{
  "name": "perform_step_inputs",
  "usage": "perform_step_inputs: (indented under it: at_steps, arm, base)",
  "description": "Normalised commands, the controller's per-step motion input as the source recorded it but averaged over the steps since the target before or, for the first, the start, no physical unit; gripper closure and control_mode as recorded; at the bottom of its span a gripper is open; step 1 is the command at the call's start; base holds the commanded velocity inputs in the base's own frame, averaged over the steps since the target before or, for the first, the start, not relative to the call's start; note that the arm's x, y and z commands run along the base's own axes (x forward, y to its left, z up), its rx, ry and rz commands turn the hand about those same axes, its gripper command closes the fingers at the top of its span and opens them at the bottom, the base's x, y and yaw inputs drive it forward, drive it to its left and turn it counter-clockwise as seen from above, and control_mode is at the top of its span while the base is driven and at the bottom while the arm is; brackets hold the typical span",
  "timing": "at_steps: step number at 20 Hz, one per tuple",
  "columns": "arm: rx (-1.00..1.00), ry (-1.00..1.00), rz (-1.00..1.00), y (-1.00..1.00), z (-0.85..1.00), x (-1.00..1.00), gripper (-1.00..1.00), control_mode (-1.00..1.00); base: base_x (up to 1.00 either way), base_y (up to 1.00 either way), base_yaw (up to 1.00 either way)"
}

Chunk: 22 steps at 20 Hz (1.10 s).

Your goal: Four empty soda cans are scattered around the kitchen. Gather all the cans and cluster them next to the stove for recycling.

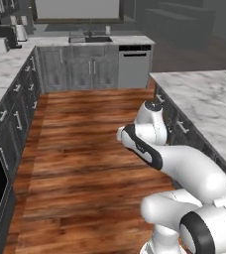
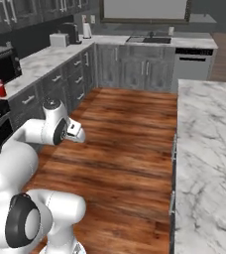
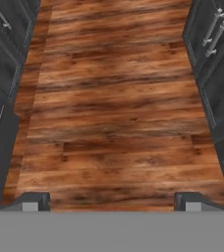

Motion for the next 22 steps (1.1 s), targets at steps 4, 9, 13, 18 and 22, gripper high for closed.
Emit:
perform_step_inputs:
  at_steps: [4, 9, 13, 18, 22]
  arm:
    - [0.0, 0.0, 0.0, 0.0, 0.0, 0.0, -1.0, 1.0]
    - [0.0, 0.0, 0.0, 0.0, 0.0, 0.0, -1.0, 1.0]
    - [0.0, 0.0, 0.0, 0.0, 0.0, 0.0, -1.0, 1.0]
    - [0.0, 0.0, 0.0, 0.0, 0.0, 0.0, -1.0, 1.0]
    - [0.0, 0.0, 0.0, 0.0, 0.0, 0.0, -1.0, 1.0]
  base:
    - [-0.69, -0.19, -0.09]
    - [-0.75, -0.14, -0.08]
    - [-0.75, -0.1, -0.07]
    - [-0.73, -0.08, -0.07]
    - [-0.72, -0.07, -0.07]
